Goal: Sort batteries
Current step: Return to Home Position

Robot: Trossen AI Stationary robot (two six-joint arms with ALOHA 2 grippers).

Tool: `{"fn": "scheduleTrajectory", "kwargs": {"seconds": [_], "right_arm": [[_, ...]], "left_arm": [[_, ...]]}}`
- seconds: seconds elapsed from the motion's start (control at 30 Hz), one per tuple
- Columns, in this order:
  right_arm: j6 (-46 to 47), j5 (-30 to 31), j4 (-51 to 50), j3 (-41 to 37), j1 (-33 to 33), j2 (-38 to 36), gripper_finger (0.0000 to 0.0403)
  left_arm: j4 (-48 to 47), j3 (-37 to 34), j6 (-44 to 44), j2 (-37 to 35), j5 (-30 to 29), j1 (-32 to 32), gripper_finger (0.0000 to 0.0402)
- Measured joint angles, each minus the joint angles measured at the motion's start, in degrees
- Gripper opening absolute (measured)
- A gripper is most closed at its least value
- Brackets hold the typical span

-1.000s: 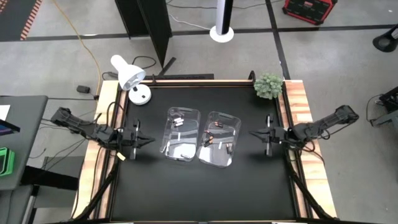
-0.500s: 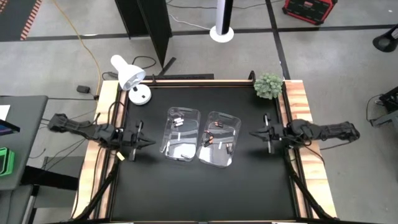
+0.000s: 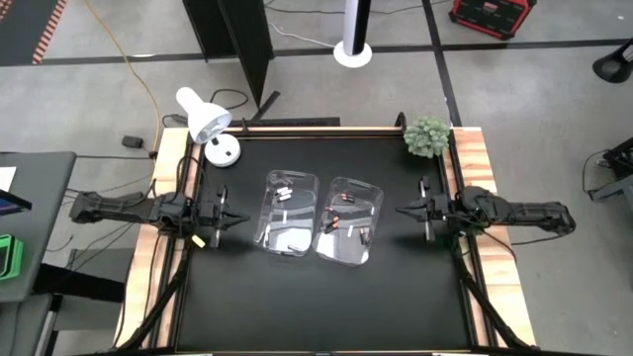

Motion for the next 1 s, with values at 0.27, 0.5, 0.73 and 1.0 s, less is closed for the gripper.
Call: {"fn": "scheduleTrajectory", "kwargs": {"seconds": [0.27,0.5,0.73,1.0], "right_arm": [[-0.89,0.02,-0.15,-0.02,0.0,0.0,0.0009],[3.92,0.02,-0.24,-0.04,0.02,0.0,0.0031],[6.33,0.02,-0.24,-0.07,0.02,0.0,0.0035],[6.35,0.01,-0.22,-0.07,0.02,0.0,0.0035]], "left_arm": [[-1.02,0.0,0.93,0.04,0.58,2.34,0.0],[-1.19,0.0,0.17,0.06,-0.86,2.44,0.0],[-1.19,-0.02,-0.28,0.06,-0.97,2.44,0.0],[-1.19,-0.02,-0.37,0.06,-1.02,2.42,0.0]]}}
